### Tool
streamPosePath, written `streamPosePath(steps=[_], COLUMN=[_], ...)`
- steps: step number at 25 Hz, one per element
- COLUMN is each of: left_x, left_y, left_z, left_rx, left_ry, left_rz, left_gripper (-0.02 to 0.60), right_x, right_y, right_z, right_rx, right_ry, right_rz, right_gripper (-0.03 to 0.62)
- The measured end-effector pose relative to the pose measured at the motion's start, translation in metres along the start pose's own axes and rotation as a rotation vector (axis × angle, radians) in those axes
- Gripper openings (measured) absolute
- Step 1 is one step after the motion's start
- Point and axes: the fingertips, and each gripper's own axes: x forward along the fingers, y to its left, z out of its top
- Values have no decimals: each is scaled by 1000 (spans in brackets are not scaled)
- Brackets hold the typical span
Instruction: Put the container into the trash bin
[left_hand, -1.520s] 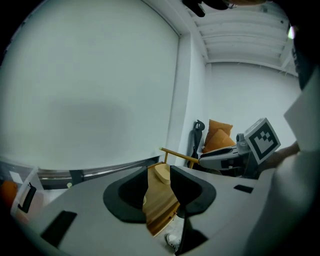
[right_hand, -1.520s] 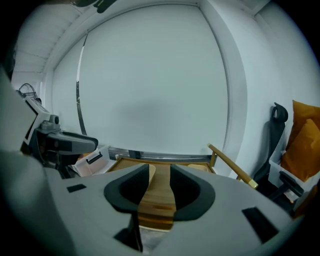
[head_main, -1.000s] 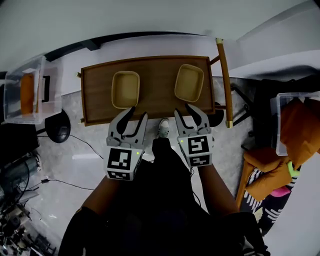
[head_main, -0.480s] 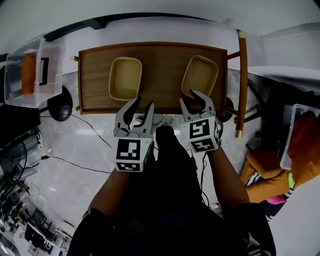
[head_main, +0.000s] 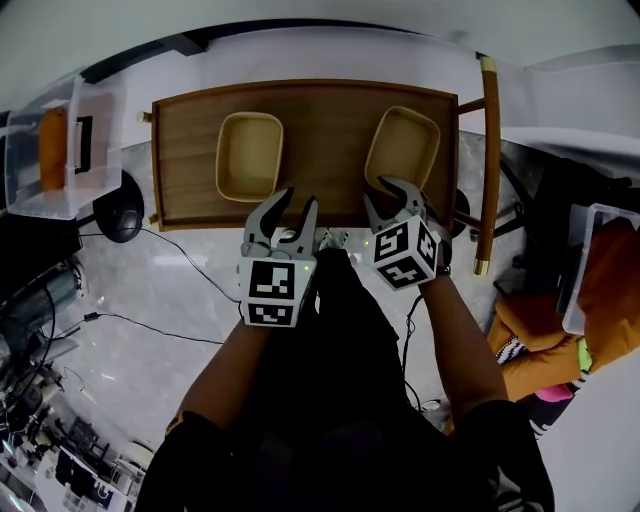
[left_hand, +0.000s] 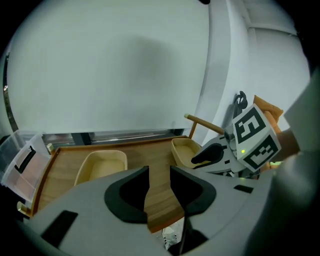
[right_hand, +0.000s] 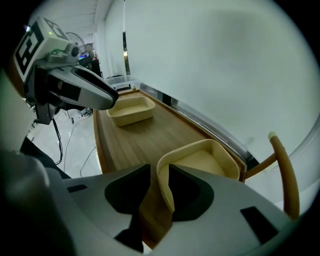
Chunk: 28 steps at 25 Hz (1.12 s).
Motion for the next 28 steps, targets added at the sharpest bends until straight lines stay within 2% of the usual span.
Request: streamPosePath(steps=[8,16,23,28], left_x=[13,12,-20,-50], left_y=[-9,-12,-12,-20], left_z=[-12,-10,-7,-9], left_rx=[15,33,58,94], left_ry=[35,31,3,-30], left_rz=[-32,-42,-48,-88], left_gripper=[130,130,130,129], right_x=[13,14,-23,-68], right_y=[-2,2,13,35], right_z=[-12,-13,10,26], right_rx=[-25,-129,-98,-66], right_ry=[47,76,27,-21], right_rz=[10,-4,-62,-119], right_gripper=[94,38,35,34])
